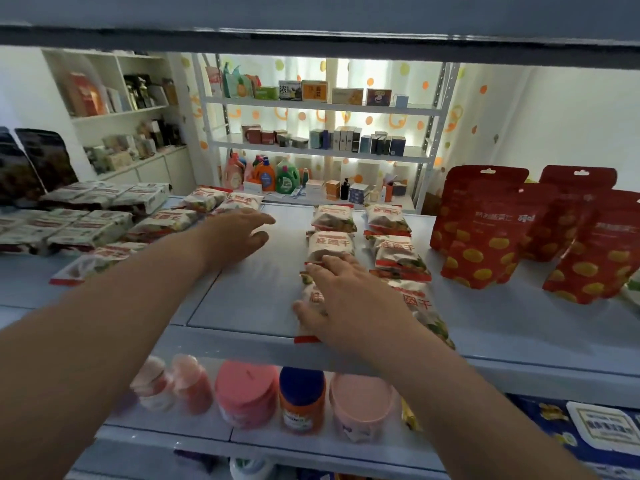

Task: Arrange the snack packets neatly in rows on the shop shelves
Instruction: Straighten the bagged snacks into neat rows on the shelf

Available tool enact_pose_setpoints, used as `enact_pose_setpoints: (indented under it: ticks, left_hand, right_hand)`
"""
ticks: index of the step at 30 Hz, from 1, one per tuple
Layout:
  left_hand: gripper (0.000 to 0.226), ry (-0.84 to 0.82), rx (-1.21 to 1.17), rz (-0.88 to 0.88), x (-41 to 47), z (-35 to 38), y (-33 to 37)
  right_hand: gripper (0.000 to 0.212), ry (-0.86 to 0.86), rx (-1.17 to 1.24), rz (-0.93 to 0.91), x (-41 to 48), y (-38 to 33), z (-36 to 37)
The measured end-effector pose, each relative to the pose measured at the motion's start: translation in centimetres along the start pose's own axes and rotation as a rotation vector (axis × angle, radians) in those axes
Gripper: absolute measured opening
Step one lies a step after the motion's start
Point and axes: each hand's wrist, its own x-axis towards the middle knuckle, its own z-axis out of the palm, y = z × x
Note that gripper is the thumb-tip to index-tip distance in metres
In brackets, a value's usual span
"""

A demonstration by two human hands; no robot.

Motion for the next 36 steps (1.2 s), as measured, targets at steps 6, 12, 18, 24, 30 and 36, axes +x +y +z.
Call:
enact_pose_setpoints:
  ticks: [6, 12, 18, 24, 30, 36]
  left_hand:
    - [0.065, -0.245, 0.117, -0.124, -1.3, 0.3, -5.2]
    - [0.062, -0.253, 0.028, -0.030, -0.1, 1.0, -4.9]
    - [0.041, -0.066, -0.195, -0.065, 3.8, -2.7, -12.4]
    - [0.043, -0.090, -0.053, 0.048, 8.9, -2.2, -15.7]
    - [0.041, -0.256, 0.104, 0.201, 12.4, -0.2, -14.5]
    - [0.041, -0.201, 0.095, 0.320, 15.0, 0.1, -12.6]
  right_hand:
    - [0.054, -0.045, -0.092, -0.086, 7.9, -0.7, -1.8]
    - [0.044, -0.149, -0.109, -0.079, 17.8, -3.1, -1.8]
    - [0.044, -0.273, -0.144, -0.210, 21.8, -7.3, 1.3]
    - [0.057, -0.341, -0.147, -0.061, 23.1, -9.4, 4.7]
    - [0.066, -0.298, -0.019, 0.094, 22.8, -9.8, 6.0]
    - [0.068, -0.301, -0.082, 0.211, 21.6, -8.6, 5.0]
